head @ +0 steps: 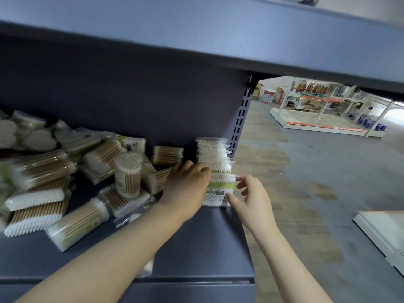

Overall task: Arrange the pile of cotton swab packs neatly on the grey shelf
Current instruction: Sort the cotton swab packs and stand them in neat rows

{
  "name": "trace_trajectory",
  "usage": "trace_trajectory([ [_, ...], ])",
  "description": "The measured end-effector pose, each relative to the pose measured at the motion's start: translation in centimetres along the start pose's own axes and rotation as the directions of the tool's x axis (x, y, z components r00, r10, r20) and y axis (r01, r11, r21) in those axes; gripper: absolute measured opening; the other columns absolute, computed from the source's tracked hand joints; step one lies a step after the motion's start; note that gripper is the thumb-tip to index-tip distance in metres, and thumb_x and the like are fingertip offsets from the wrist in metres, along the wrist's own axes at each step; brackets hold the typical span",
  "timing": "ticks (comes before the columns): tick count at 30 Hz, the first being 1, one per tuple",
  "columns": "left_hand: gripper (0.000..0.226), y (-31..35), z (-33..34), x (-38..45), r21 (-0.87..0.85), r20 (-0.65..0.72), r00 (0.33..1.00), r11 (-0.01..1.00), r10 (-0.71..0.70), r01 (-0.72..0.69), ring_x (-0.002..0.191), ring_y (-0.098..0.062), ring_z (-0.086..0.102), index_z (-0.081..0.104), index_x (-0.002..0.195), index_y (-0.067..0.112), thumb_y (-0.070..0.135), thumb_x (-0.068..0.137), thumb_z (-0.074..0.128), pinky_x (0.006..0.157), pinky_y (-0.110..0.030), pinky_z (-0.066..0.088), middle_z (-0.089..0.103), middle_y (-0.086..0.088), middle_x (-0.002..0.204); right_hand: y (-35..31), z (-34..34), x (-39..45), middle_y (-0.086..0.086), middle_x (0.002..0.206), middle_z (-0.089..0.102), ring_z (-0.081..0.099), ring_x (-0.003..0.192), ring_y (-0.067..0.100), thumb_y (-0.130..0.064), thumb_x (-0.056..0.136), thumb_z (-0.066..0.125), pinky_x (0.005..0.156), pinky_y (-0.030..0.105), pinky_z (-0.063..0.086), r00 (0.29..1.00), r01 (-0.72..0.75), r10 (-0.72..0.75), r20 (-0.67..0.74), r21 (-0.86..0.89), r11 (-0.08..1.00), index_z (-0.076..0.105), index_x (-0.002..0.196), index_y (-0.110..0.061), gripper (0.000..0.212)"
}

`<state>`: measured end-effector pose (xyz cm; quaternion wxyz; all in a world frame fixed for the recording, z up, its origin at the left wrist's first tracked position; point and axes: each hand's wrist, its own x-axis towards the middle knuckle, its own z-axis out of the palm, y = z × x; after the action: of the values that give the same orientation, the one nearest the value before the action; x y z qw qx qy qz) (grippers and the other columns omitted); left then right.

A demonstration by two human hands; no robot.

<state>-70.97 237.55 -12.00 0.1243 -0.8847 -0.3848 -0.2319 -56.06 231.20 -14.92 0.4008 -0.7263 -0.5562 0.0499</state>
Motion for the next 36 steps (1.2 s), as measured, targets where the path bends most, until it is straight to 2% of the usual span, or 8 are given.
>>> trace_trajectory([
  [5, 0.038, -0.2, 0.8, 0.2, -0.015, -0.024, 1.0, 1.0, -0.017, 0.017, 0.069, -0.025, 0.06, 0.068, 0.076, 0.016, 0.018, 0.043, 0.087, 0.054, -0.032, 0.047, 0.061, 0.0, 0.076, 0.4, 0.5, 0.9, -0.004, 0.097, 0.052, 0.051, 0.094, 0.014, -0.021, 0.077, 0.067, 0.075, 0.025, 0.039, 0.999, -0.017, 0.018, 0.036, -0.026, 1.0, 0.055, 0.117, -0.02, 0.042],
  [8, 0.039, -0.3, 1.0, 0.3, -0.015, -0.019, 0.999, 0.999, -0.038, 0.038, 0.074, -0.026, 0.06, 0.068, 0.08, 0.016, 0.024, 0.047, 0.087, 0.057, -0.034, 0.046, 0.06, -0.001, 0.08, 0.3, 0.9, 1.2, -0.006, 0.092, 0.051, 0.048, 0.082, 0.01, -0.02, 0.077, 0.067, 0.069, 0.022, 0.034, 0.997, -0.022, 0.023, 0.077, -0.021, 1.0, 0.056, 0.115, -0.021, 0.039],
  [12, 0.041, -0.4, 1.1, 0.5, -0.015, -0.033, 0.999, 1.0, -0.027, 0.027, 0.07, -0.026, 0.061, 0.068, 0.078, 0.015, 0.022, 0.043, 0.089, 0.054, -0.034, 0.047, 0.061, -0.001, 0.077, 0.2, 1.1, 1.2, -0.01, 0.084, 0.052, 0.044, 0.069, 0.004, -0.019, 0.078, 0.066, 0.059, 0.018, 0.031, 0.997, -0.019, 0.02, 0.075, -0.008, 1.0, 0.058, 0.11, -0.02, 0.033],
  [21, 0.042, -0.6, 1.4, 0.1, -0.036, -0.076, 0.996, 0.998, -0.055, 0.053, 0.067, -0.026, 0.061, 0.067, 0.078, 0.014, 0.012, 0.04, 0.087, 0.049, -0.031, 0.047, 0.06, -0.002, 0.075, -0.5, 1.5, 0.6, -0.006, 0.079, 0.052, 0.05, 0.078, 0.012, -0.018, 0.081, 0.062, 0.06, 0.023, 0.031, 0.996, -0.002, 0.006, 0.092, -0.04, 0.999, 0.059, 0.108, -0.022, 0.028],
  [26, 0.063, -1.0, 0.3, -0.9, -0.05, -0.104, 0.991, 0.995, -0.089, 0.084, 0.064, -0.029, 0.061, 0.068, 0.098, 0.007, 0.02, 0.04, 0.087, 0.047, -0.029, 0.047, 0.062, -0.008, 0.081, -1.0, 1.4, -0.3, -0.003, 0.098, 0.047, 0.052, 0.089, 0.019, -0.02, 0.079, 0.066, 0.07, 0.027, 0.037, 0.998, -0.067, 0.067, 0.017, -0.002, 0.998, 0.045, 0.124, -0.02, 0.049],
  [28, 0.067, -1.5, -0.2, -1.4, -0.048, -0.115, 0.988, 0.994, -0.107, 0.102, 0.067, -0.03, 0.062, 0.067, 0.103, 0.006, 0.021, 0.042, 0.086, 0.048, -0.03, 0.048, 0.063, -0.01, 0.084, -1.6, 1.1, -0.8, -0.004, 0.096, 0.044, 0.048, 0.084, 0.016, -0.017, 0.079, 0.067, 0.069, 0.027, 0.035, 0.996, -0.083, 0.085, -0.029, 0.051, 0.995, 0.044, 0.115, -0.019, 0.043],
  [32, 0.052, -2.7, -1.4, -2.8, -0.101, -0.087, 0.984, 0.984, -0.158, 0.149, 0.072, -0.033, 0.061, 0.067, 0.098, 0.008, 0.017, 0.049, 0.083, 0.051, -0.035, 0.05, 0.061, -0.011, 0.089, -3.5, 1.3, -2.0, -0.005, 0.082, 0.048, 0.045, 0.069, 0.012, -0.009, 0.077, 0.062, 0.055, 0.021, 0.028, 0.999, -0.031, 0.034, -0.032, 0.096, 0.995, 0.042, 0.09, -0.021, 0.026],
  [36, 0.025, -4.2, -2.7, -4.6, -0.159, -0.096, 0.979, 0.974, -0.18, 0.164, 0.073, -0.035, 0.058, 0.069, 0.083, 0.011, 0.015, 0.059, 0.076, 0.056, -0.04, 0.051, 0.06, -0.01, 0.088, -5.6, 1.9, -2.6, -0.002, 0.079, 0.053, 0.046, 0.068, 0.016, -0.011, 0.077, 0.059, 0.055, 0.026, 0.027, 0.999, 0.022, -0.023, 0.027, 0.049, 0.999, 0.045, 0.087, -0.02, 0.02],
])
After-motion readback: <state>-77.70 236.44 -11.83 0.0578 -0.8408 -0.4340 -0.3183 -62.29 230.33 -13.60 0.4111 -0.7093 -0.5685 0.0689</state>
